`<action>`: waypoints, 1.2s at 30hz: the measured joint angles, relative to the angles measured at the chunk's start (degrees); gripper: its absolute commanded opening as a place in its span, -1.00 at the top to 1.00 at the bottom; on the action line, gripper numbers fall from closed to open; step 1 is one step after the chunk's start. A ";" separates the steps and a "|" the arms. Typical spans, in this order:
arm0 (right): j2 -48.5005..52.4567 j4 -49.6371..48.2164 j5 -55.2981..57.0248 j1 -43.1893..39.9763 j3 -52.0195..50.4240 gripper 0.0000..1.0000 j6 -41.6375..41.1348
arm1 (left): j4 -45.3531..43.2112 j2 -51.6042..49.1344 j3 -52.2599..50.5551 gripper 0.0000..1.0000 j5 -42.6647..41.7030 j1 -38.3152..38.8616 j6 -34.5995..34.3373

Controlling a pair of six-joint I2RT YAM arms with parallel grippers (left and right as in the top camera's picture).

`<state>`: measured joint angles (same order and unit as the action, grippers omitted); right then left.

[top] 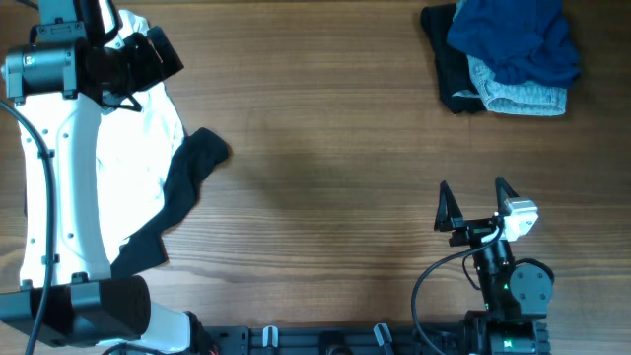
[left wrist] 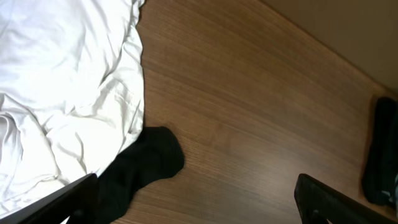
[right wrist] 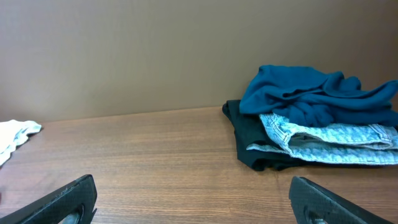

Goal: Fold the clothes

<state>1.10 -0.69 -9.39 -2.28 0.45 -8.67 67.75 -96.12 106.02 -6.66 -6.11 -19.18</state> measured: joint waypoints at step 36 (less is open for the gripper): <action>-0.02 0.04 0.00 0.00 0.00 -0.99 0.39 | -23.63 17.14 -15.15 -1.00 -0.04 10.23 7.96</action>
<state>1.08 -0.64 -9.39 -2.28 0.45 -8.27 44.12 -78.98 90.87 -6.70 4.12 -11.22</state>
